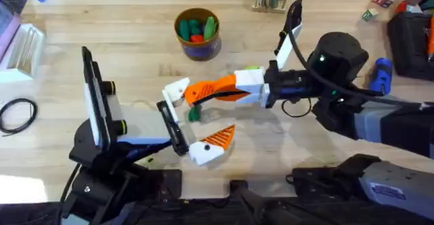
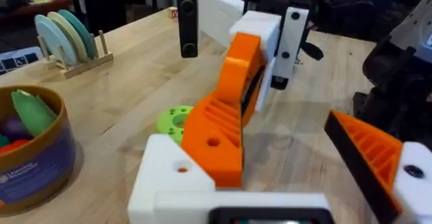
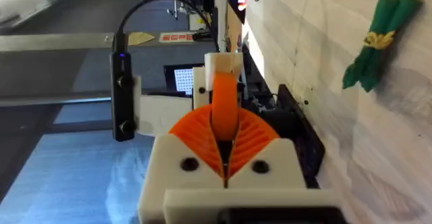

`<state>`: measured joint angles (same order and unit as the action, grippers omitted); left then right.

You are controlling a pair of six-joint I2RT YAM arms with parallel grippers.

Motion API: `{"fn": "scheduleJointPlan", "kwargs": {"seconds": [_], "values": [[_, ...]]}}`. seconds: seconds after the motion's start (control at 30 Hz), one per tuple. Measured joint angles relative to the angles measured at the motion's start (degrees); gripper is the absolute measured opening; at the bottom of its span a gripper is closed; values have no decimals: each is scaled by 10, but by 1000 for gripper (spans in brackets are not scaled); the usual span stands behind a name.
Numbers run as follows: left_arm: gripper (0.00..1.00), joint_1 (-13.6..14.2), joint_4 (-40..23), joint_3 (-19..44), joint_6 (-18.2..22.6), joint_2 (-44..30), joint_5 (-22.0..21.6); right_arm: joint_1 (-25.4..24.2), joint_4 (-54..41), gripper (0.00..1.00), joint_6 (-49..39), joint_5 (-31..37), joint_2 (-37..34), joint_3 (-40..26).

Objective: Pick up the gripper from the table and insert it into the empty holder that is missing its gripper. Then pick up a screw, insert it into the mounting hole, and use the screwdriver to tighten it. Finally, clean up the table by picking up the vegetable and placing it into the bucket.

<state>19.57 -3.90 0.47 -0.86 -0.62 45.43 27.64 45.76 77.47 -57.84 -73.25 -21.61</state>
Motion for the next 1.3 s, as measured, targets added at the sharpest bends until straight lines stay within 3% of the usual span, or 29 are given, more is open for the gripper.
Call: {"fn": "scheduleJointPlan", "kwargs": {"seconds": [0.53,1.0,1.3], "values": [[986,-6,0,0,-6,0,-23,30,-11,8,-36,51,-20,-13],[986,-16,1,0,-12,0,-82,48,-10,8,-37,60,-84,-70],[986,-16,1,1,-11,0,-89,49,-10,8,-27,60,-91,-78]]}}
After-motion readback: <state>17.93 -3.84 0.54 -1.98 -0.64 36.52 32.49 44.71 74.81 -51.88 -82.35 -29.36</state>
